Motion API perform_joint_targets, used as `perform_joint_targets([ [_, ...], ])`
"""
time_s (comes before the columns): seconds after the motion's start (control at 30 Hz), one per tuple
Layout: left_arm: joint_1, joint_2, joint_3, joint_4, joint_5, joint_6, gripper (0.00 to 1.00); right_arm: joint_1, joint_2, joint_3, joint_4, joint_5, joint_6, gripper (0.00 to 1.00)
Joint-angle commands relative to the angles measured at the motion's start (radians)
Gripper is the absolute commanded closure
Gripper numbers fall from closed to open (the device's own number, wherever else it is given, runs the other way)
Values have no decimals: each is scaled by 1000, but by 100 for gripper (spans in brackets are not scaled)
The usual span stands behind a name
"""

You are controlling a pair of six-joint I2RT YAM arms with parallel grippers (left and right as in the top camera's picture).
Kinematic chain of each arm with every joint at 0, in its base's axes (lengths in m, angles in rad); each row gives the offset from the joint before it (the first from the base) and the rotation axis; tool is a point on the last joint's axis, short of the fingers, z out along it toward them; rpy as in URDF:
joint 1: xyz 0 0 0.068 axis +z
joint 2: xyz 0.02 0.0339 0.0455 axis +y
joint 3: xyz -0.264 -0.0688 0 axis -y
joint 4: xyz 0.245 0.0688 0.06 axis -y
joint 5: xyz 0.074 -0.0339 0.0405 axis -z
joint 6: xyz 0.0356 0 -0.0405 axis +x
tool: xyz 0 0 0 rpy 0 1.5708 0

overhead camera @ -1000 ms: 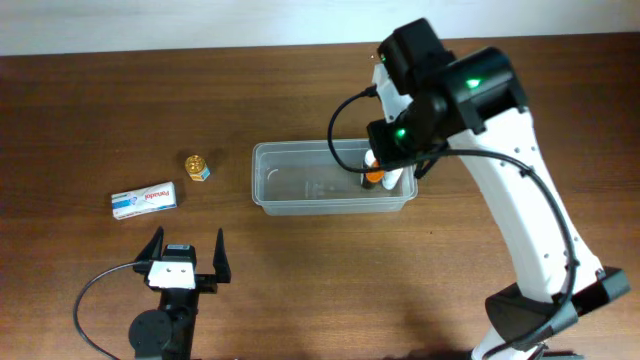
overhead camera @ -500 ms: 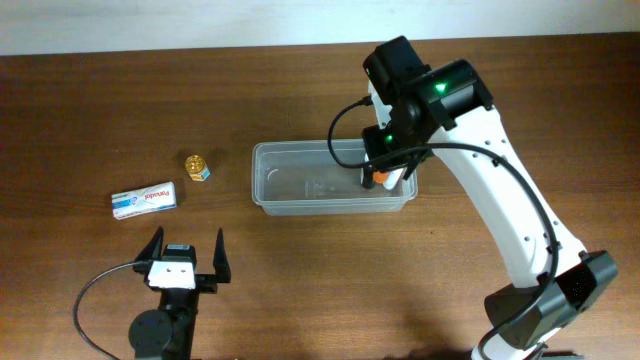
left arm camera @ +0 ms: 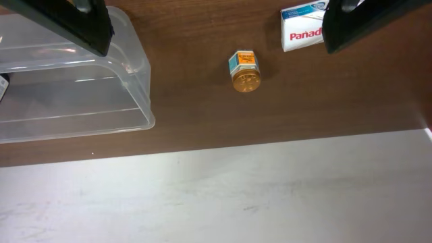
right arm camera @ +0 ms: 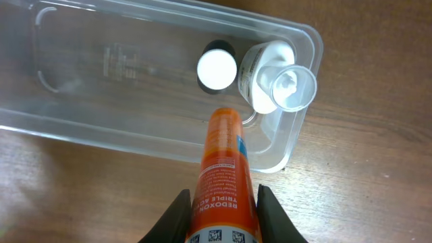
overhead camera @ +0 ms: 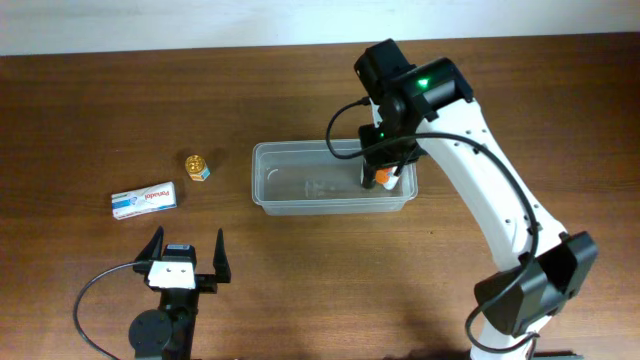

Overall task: Pack container
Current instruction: 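Lower the orange tube upright into the container beside the bottles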

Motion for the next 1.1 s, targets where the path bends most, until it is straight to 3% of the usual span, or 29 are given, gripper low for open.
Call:
perform_joint_targets([
  [0.0, 6, -9, -6, -1, -3, 19, 1, -6, 19, -24, 22, 19, 35, 77],
  [1.07, 6, -9, -6, -1, -3, 19, 1, -38, 19, -240, 193, 4, 88, 75],
])
